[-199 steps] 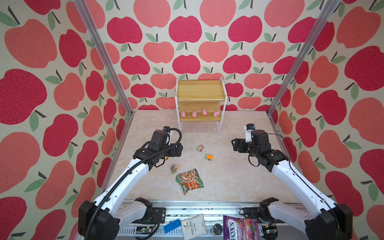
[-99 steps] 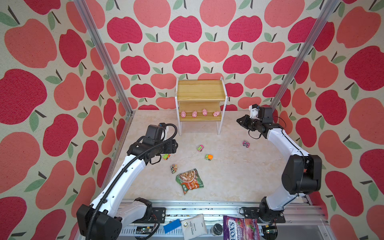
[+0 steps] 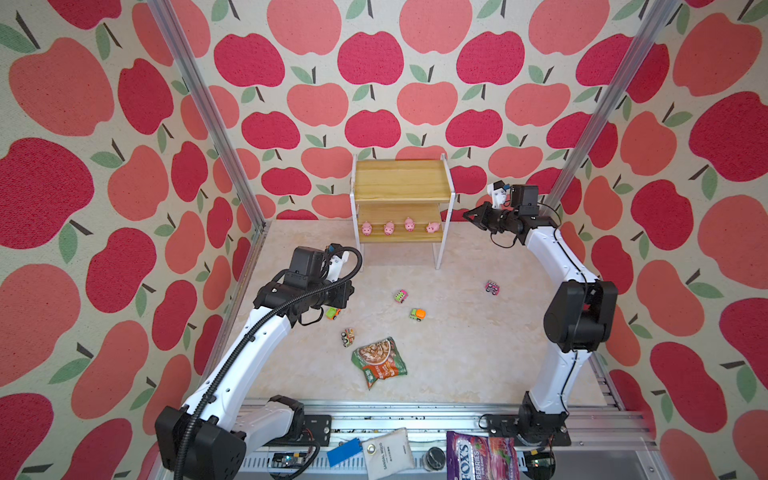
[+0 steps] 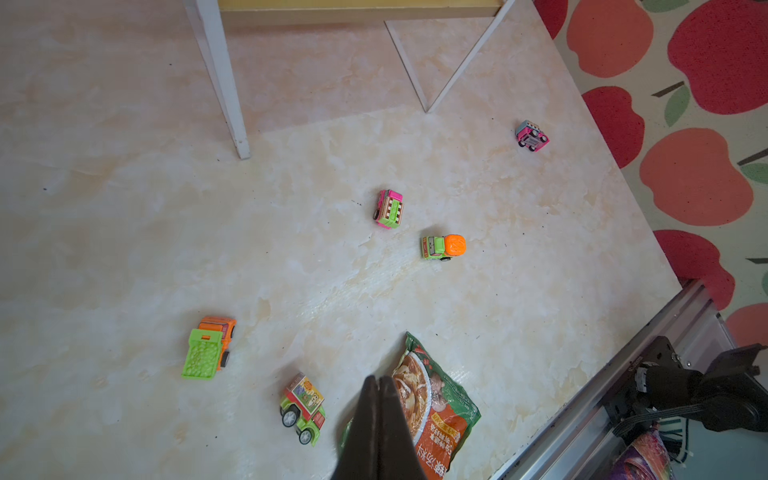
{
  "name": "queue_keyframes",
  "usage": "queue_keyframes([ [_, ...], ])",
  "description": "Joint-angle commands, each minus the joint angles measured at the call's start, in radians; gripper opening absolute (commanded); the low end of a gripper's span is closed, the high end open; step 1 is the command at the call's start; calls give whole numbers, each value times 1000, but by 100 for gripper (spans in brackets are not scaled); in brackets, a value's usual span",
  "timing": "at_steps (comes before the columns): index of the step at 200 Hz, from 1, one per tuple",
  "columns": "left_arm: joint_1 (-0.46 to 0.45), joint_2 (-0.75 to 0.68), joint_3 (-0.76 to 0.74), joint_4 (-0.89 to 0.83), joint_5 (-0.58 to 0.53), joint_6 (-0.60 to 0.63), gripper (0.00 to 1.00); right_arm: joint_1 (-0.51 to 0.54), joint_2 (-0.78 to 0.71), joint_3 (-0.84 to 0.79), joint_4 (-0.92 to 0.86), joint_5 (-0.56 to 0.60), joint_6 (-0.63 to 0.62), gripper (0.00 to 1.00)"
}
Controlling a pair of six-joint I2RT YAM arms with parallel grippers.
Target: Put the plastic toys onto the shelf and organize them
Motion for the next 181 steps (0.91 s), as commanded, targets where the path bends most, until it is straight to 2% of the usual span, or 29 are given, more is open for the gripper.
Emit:
queue_keyframes([
  [1, -2, 6, -6, 67, 66, 46, 0, 6, 56, 89, -123, -55, -52, 0],
  [89, 9, 66, -54, 191, 63, 56, 0, 46, 178, 225, -259, -60, -153, 0],
  [127, 11, 35, -112, 267, 75, 37, 0, 63, 205, 243, -270, -67, -177, 0],
  [181, 17, -32, -166, 341, 35, 37, 0, 74, 247, 289, -292, -81, -191, 0],
])
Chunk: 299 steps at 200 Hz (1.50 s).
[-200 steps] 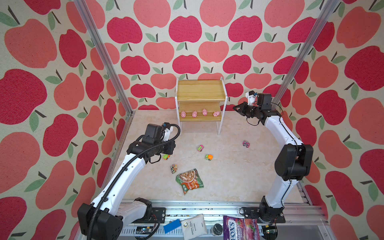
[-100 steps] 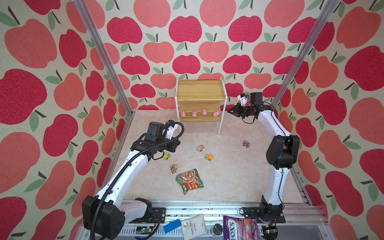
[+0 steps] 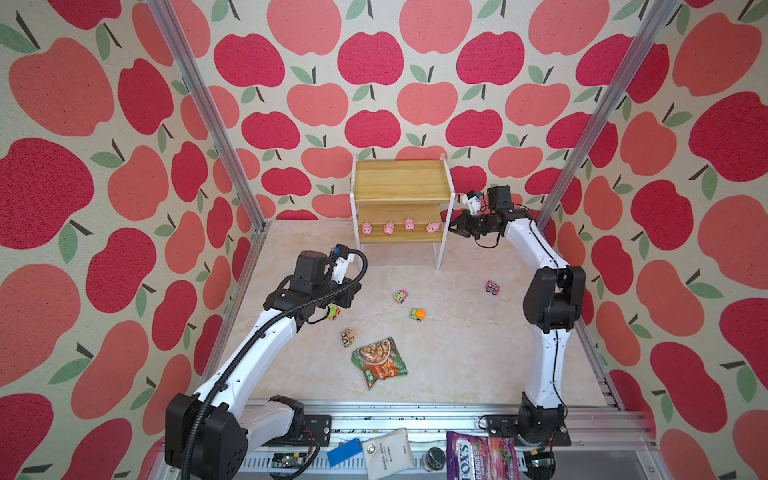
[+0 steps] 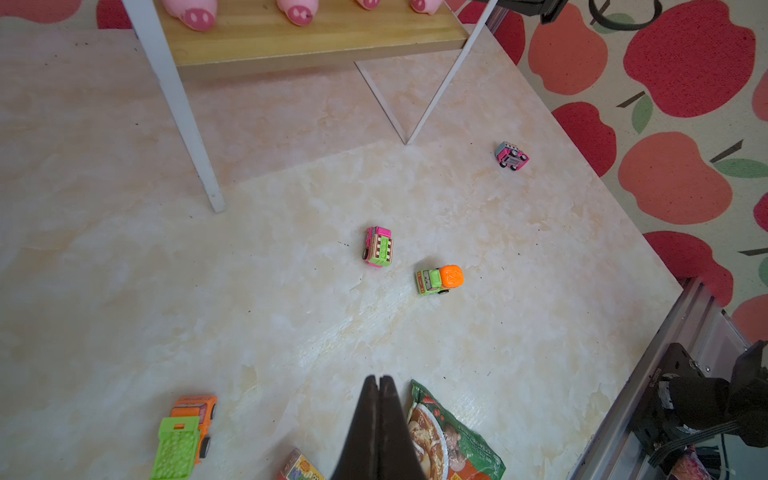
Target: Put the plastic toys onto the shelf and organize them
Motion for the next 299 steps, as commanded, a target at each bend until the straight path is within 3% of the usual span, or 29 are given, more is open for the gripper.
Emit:
queue_keyframes([
  [1, 9, -37, -17, 68, -17, 3, 0, 7, 26, 46, -33, -25, -35, 0],
  [155, 32, -29, -28, 79, -23, 4, 0, 34, 161, 238, -100, -40, -63, 0],
  [299, 40, -13, -28, 83, -13, 1, 0, 48, 237, 313, -15, -92, 8, 0],
])
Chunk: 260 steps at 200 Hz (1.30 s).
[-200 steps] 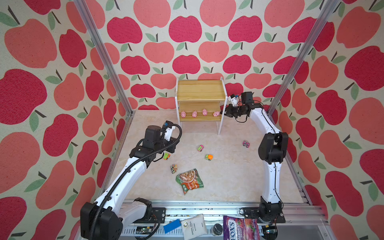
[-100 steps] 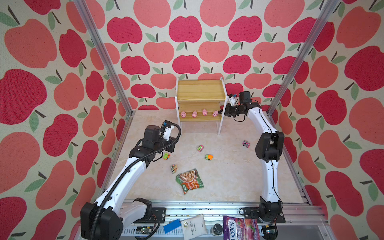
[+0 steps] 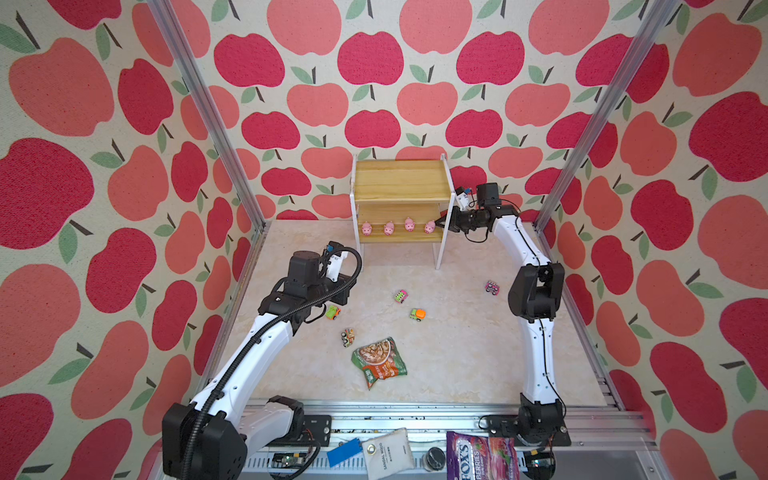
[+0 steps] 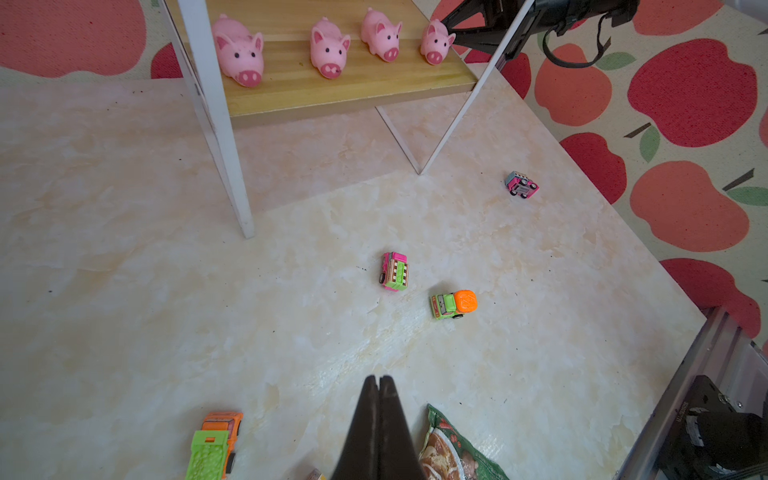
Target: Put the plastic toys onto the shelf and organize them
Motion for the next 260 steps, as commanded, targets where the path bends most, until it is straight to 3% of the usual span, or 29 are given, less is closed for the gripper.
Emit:
queue_keyframes([
  [1, 6, 8, -10, 29, 4, 1, 0, 13, 29, 35, 26, -30, 22, 0],
  [108, 14, 14, -12, 28, -1, 1, 0, 16, 55, 52, 147, -26, 105, 0],
  [152, 14, 15, -18, 29, -23, 2, 0, -19, 11, 58, 181, 39, 112, 11],
  [165, 14, 9, -18, 29, -30, -1, 12, -40, -17, 49, 187, 60, 109, 17],
  [188, 14, -17, -20, 28, -63, -19, 47, -87, -112, -42, 212, 110, 101, 27],
  [216, 12, -75, -5, -14, -90, -45, 76, -140, -334, -370, 334, 209, 102, 46],
  [242, 8, -87, 41, -138, -172, -92, 89, -156, -574, -721, 419, 315, 69, 66],
  [260, 7, -89, 46, -223, -215, -144, 98, -134, -734, -933, 441, 372, 35, 71],
])
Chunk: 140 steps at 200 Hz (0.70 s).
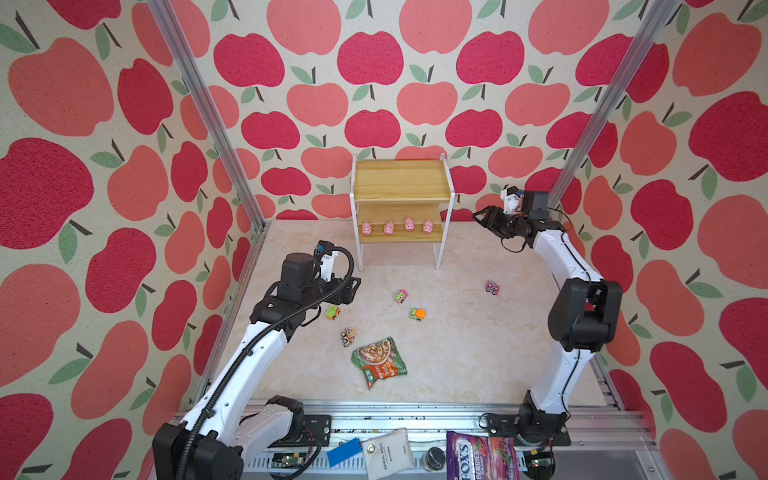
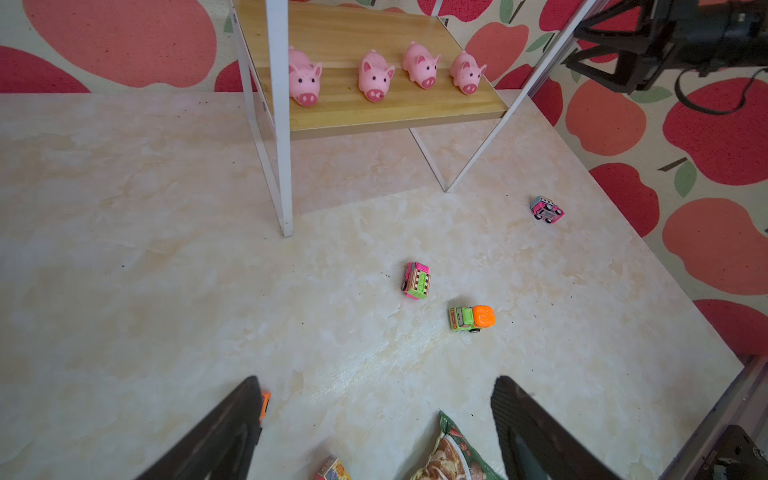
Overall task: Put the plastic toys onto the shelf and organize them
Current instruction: 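Withdraw the right gripper from the shelf toward the toy cars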
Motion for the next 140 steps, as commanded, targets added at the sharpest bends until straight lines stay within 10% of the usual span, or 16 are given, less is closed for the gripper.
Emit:
queue_keyframes([
  [1, -1, -10, 33, -159, -91, -75, 99, 47, -189, -223, 77, 119, -55, 71],
  [59, -3, -32, -52, -289, -187, -257, 99, 403, -600, -687, 39, 473, -176, 85],
  [106, 5, 17, -86, -324, -246, -375, 99, 717, -481, -700, 18, 536, -301, 85],
  [140, 6, 65, -79, -336, -234, -412, 99, 754, -376, -632, -37, 518, -424, 85],
])
